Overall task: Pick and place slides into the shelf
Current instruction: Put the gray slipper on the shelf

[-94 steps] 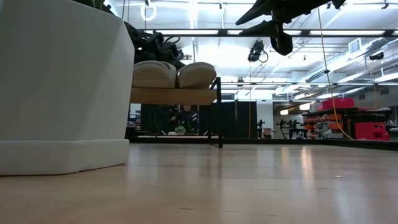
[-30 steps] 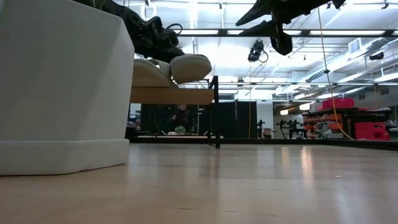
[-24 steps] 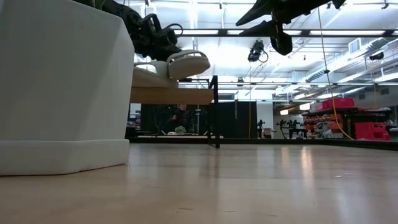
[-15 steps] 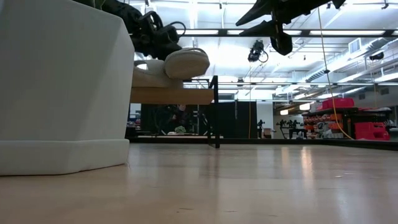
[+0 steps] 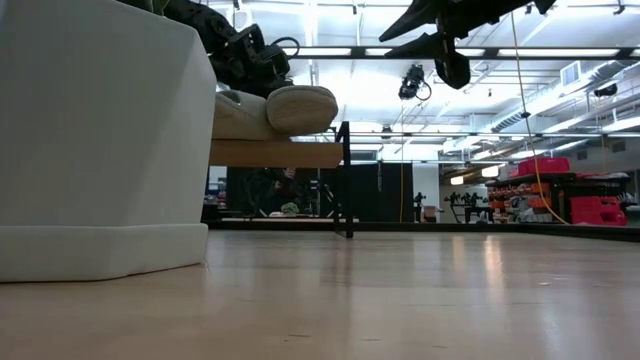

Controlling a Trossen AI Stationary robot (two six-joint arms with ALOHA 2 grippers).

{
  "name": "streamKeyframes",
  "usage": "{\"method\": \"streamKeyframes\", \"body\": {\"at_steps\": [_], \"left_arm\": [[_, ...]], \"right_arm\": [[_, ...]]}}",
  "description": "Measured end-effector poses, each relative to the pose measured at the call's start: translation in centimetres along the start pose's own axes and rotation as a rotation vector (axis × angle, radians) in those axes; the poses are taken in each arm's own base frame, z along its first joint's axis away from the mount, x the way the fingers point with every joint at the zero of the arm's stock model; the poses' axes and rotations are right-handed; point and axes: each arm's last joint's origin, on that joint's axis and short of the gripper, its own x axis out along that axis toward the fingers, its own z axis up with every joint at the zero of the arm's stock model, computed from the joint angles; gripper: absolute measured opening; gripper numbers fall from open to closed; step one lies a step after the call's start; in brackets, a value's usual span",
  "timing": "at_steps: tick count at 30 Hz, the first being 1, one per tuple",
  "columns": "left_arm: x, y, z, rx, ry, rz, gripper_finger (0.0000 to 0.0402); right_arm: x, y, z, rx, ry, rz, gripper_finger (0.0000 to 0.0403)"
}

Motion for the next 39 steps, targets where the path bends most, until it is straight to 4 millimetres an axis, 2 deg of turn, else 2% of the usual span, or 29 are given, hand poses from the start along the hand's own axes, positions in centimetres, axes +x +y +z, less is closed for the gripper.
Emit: {"method": "streamKeyframes", "body": {"at_steps": [4,13,21,30,39], "left_arm": [[0.0,0.1,0.1,0.001,-0.002,0.007,0.0004],[2.2,1.4,-0.3,-0.007,0.015,-0.015,0.0004],[2.3,1.8,0.1,0.021,-0.016,0.014,0.0004],[3.0,2.8,-0.4,-0.030,0.008,0.045,0.0005],[2.9,3.3,-0.1,-0.059,-0.011,0.101,0.0044]], "right_arm": [[0.0,0.1,-0.1,-0.002,0.004,0.004,0.0116],[-0.1,0.7,-0.6,-0.012,0.011,0.014,0.0116],[-0.2,1.1,-1.0,-0.009,0.005,0.009,0.0116],[-0.2,1.1,-1.0,-0.003,0.002,0.006,0.0116],[-0.2,1.1,-1.0,0.000,0.003,0.007,0.0116]]}}
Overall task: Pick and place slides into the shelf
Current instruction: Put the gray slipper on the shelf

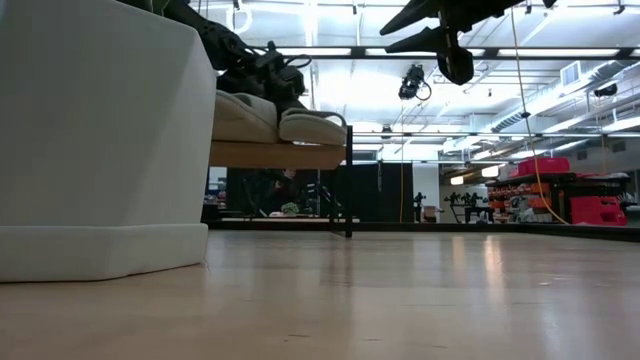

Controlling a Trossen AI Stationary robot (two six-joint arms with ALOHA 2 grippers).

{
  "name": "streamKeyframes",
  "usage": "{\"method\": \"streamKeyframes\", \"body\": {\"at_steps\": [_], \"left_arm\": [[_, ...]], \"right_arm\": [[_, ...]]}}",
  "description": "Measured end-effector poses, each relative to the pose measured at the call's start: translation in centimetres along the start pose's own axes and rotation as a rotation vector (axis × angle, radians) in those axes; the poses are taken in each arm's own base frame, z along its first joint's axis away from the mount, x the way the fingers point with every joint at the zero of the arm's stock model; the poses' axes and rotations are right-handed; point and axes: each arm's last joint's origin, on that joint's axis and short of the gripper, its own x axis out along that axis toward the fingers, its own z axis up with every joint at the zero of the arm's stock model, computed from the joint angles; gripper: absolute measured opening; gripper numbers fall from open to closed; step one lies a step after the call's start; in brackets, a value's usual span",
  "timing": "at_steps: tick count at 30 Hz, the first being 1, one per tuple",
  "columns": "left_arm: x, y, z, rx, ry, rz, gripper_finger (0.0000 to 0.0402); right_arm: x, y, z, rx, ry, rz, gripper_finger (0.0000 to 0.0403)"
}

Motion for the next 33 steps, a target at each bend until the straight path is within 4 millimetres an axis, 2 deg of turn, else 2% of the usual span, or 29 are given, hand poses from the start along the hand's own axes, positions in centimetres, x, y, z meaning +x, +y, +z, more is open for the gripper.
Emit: {"method": "streamKeyframes", "body": {"at_steps": [6,14,18,23,30,33], "left_arm": [[0.0,0.3,0.5,-0.017,-0.025,0.069,0.0082],[-0.1,0.4,0.6,-0.046,-0.027,0.120,0.0168],[-0.1,0.5,0.8,-0.073,-0.038,0.175,0.0198],[-0.2,0.6,1.2,-0.094,-0.063,0.214,0.0205],[-0.9,1.1,2.3,-0.085,-0.077,0.424,0.0194],[-1.0,1.2,2.3,-0.087,-0.074,0.454,0.0194]], "right_arm": [[0.0,0.0,0.0,0.000,0.003,0.003,0.0116],[-0.1,0.5,-0.5,-0.009,0.015,0.017,0.0116],[-0.1,0.6,-0.6,-0.012,0.007,0.010,0.0116],[-0.1,0.6,-0.6,-0.012,0.005,0.008,0.0116],[-0.1,0.6,-0.6,-0.012,0.005,0.008,0.0116],[-0.1,0.6,-0.6,-0.012,0.005,0.008,0.0116]]}}
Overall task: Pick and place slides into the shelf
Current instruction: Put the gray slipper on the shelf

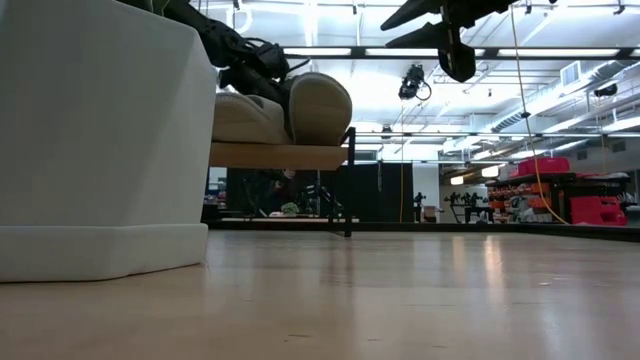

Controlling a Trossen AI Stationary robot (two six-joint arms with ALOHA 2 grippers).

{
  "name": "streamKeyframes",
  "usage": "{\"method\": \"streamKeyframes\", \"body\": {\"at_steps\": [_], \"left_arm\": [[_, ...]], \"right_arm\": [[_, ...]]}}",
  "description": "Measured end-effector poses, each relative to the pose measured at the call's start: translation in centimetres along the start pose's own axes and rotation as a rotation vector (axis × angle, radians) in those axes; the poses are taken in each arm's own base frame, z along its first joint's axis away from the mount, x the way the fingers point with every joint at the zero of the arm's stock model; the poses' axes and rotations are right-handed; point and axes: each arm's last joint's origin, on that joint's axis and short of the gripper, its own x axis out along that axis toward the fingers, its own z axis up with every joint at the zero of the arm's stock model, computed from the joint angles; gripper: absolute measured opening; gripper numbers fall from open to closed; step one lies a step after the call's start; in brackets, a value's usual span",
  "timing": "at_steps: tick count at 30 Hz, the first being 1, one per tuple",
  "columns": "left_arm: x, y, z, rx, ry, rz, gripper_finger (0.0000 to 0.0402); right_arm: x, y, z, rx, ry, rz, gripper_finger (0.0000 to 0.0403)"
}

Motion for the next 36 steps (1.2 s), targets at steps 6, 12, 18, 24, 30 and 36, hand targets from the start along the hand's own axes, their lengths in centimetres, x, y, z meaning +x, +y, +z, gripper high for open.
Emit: {"method": "streamKeyframes", "body": {"at_steps": [6,12,18,24,30,36], "left_arm": [[0.00,-0.04,-0.03,-0.005,0.007,0.008,0.0207],[-0.02,-0.09,-0.02,-0.006,0.009,0.004,0.0205],[-0.12,-0.19,-0.07,-0.010,0.018,-0.001,0.0220],[-0.16,-0.19,-0.10,-0.015,0.024,0.019,0.0262],[-0.19,-0.11,-0.01,-0.011,0.018,0.054,0.0279],[-0.44,-0.18,0.29,0.000,-0.006,0.071,0.0259]], "right_arm": [[0.00,0.01,0.01,0.000,0.000,0.000,0.0116],[0.00,0.01,0.01,0.000,0.000,0.000,0.0116],[0.00,0.00,0.01,0.000,0.000,0.000,0.0116],[0.00,0.00,-0.01,0.000,0.000,0.000,0.0116],[0.00,0.00,0.00,0.000,0.000,0.000,0.0116],[0.00,0.00,0.00,0.000,0.000,0.000,0.0116]]}}
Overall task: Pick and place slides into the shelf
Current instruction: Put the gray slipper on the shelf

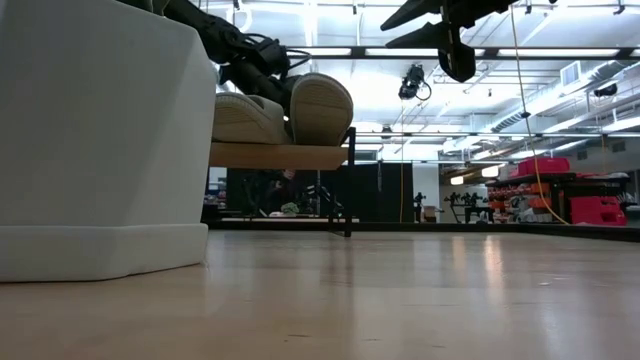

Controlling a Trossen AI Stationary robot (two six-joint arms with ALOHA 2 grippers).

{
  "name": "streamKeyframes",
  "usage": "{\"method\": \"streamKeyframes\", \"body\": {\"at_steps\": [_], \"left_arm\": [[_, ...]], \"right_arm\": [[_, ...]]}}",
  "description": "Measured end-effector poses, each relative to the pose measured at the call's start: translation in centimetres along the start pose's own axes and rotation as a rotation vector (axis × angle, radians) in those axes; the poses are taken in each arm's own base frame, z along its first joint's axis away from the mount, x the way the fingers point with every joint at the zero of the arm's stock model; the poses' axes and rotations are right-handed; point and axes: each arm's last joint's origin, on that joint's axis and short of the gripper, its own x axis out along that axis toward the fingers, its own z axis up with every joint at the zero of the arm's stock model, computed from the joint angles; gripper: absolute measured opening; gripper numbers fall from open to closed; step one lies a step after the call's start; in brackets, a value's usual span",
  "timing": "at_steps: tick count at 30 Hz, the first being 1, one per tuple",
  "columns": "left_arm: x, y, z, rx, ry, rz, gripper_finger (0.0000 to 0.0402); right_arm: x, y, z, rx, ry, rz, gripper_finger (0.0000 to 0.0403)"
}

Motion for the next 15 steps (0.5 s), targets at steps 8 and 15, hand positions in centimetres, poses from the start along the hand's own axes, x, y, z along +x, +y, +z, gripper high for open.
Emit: {"method": "streamKeyframes", "body": {"at_steps": [8,15], "left_arm": [[-1.3,0.1,0.5,0.004,-0.029,0.052,0.0243],[-1.6,0.5,0.5,-0.011,-0.028,0.097,0.0243]], "right_arm": [[0.0,0.0,0.0,-0.001,0.000,0.000,0.0116],[0.0,0.0,0.0,-0.002,0.000,0.000,0.0116]]}}
